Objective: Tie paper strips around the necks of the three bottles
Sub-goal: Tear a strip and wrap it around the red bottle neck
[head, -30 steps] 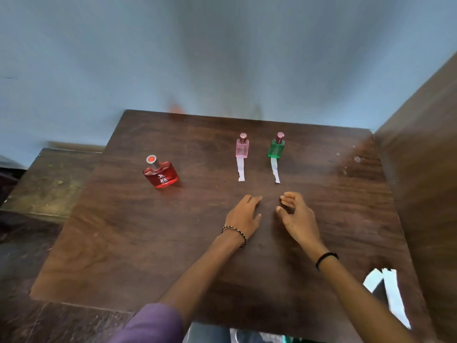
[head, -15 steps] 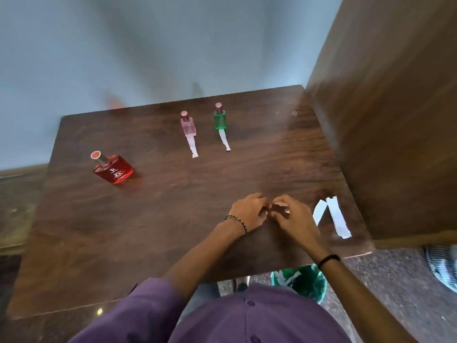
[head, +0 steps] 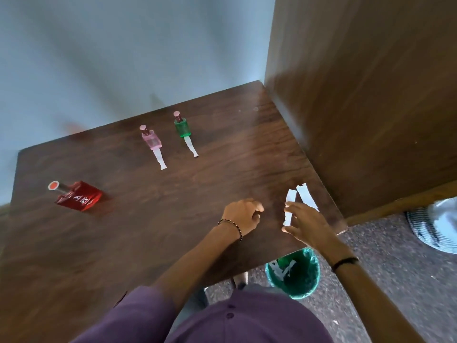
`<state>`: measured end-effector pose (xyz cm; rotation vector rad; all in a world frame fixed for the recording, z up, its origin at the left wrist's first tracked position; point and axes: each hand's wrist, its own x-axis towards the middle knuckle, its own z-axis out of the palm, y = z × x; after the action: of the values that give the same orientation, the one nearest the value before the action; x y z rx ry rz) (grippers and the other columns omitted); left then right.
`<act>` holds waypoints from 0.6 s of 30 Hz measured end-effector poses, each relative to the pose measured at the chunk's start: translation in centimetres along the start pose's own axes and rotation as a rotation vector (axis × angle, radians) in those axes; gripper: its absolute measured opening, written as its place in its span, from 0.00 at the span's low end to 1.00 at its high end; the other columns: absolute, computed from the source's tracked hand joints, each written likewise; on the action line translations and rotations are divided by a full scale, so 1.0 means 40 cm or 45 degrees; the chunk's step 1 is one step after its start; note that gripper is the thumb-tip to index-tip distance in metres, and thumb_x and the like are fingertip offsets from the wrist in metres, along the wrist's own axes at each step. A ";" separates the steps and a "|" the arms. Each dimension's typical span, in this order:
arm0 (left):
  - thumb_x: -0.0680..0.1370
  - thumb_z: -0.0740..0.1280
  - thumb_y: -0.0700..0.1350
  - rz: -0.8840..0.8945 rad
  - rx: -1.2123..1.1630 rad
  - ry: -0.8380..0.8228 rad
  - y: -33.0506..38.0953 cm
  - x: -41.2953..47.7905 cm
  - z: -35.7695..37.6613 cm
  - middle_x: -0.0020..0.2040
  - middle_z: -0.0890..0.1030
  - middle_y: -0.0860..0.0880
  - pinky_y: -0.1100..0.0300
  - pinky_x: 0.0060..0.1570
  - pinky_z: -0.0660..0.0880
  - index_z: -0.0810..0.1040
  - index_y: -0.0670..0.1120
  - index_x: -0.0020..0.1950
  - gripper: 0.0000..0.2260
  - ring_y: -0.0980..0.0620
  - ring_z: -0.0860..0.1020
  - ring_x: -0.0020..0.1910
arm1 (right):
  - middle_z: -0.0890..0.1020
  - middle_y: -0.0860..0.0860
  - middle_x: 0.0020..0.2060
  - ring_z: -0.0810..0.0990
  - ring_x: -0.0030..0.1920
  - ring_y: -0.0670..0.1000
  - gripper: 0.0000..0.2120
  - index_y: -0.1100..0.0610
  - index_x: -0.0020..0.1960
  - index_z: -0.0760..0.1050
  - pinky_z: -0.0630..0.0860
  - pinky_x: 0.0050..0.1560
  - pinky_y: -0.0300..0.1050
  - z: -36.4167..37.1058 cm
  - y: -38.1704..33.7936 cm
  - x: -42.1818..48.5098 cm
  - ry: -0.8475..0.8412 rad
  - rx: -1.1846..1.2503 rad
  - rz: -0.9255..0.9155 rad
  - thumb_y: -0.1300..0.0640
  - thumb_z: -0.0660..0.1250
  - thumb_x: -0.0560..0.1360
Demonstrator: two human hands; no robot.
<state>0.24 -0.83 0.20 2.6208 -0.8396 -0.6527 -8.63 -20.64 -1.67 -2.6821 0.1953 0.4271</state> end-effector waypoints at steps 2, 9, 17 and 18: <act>0.81 0.62 0.46 0.004 0.021 -0.015 -0.002 -0.002 0.003 0.63 0.79 0.53 0.55 0.55 0.75 0.79 0.52 0.64 0.13 0.47 0.79 0.60 | 0.75 0.50 0.72 0.74 0.70 0.50 0.24 0.56 0.68 0.77 0.70 0.67 0.43 -0.004 -0.001 -0.002 0.008 -0.027 -0.028 0.50 0.74 0.75; 0.80 0.62 0.47 -0.021 0.018 -0.025 0.003 -0.003 0.003 0.63 0.79 0.53 0.54 0.56 0.75 0.79 0.52 0.63 0.13 0.47 0.78 0.61 | 0.83 0.52 0.63 0.84 0.58 0.51 0.21 0.59 0.66 0.79 0.79 0.62 0.44 -0.010 0.012 -0.013 0.010 0.201 0.032 0.52 0.74 0.76; 0.80 0.62 0.48 -0.037 0.030 -0.034 0.016 -0.001 -0.001 0.62 0.80 0.52 0.53 0.56 0.76 0.79 0.52 0.62 0.12 0.46 0.79 0.60 | 0.81 0.51 0.66 0.84 0.58 0.49 0.07 0.60 0.53 0.86 0.71 0.59 0.34 0.003 0.049 -0.012 0.036 0.189 -0.033 0.60 0.71 0.78; 0.80 0.62 0.48 -0.035 0.037 -0.034 0.018 -0.001 -0.002 0.62 0.80 0.52 0.53 0.56 0.76 0.79 0.52 0.62 0.12 0.46 0.79 0.60 | 0.82 0.51 0.65 0.84 0.55 0.48 0.06 0.61 0.51 0.86 0.72 0.56 0.32 0.002 0.049 -0.012 0.050 0.209 -0.024 0.60 0.72 0.77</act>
<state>-0.07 -1.36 0.58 2.6595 -0.8280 -0.6894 -9.50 -22.35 -2.31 -2.5305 0.2071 0.3379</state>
